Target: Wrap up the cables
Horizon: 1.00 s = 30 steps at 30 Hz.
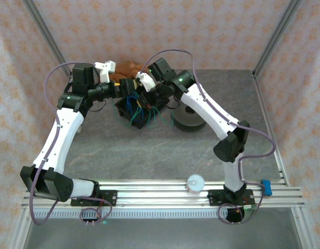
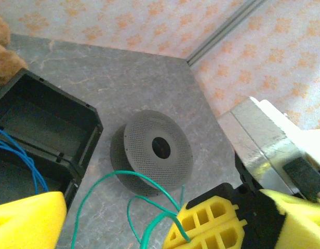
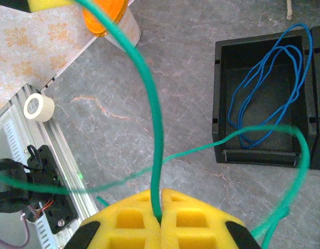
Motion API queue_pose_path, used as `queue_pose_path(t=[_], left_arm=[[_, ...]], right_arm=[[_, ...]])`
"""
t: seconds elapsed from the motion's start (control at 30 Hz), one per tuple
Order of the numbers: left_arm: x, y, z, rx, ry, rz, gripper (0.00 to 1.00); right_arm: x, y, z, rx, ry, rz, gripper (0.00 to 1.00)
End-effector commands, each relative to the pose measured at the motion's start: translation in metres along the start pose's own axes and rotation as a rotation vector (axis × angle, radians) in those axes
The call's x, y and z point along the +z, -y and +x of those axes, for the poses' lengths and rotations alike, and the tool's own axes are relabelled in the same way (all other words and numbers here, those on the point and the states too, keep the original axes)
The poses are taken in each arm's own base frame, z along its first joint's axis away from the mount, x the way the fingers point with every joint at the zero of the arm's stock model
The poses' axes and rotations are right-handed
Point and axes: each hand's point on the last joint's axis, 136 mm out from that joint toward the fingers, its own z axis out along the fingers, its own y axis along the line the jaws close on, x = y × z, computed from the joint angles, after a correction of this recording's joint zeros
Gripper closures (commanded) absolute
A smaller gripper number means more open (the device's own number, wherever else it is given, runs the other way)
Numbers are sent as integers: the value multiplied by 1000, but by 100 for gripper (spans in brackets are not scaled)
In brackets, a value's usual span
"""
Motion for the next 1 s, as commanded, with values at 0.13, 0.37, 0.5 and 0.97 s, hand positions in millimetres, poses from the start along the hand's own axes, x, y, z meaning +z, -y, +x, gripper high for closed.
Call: queue_pose_path(t=[0.13, 0.37, 0.5, 0.97], left_arm=[[4, 21, -9, -9, 20, 120, 36], [3, 24, -11, -16, 34, 132, 76], [4, 21, -11, -25, 36, 128, 92], [5, 20, -13, -49, 62, 130, 100]], right_arm=[[-4, -21, -7, -52, 18, -58, 100], [-3, -26, -2, -64, 10, -64, 100], [-4, -27, -1, -67, 11, -61, 100], [-12, -28, 1, -79, 32, -49, 100]])
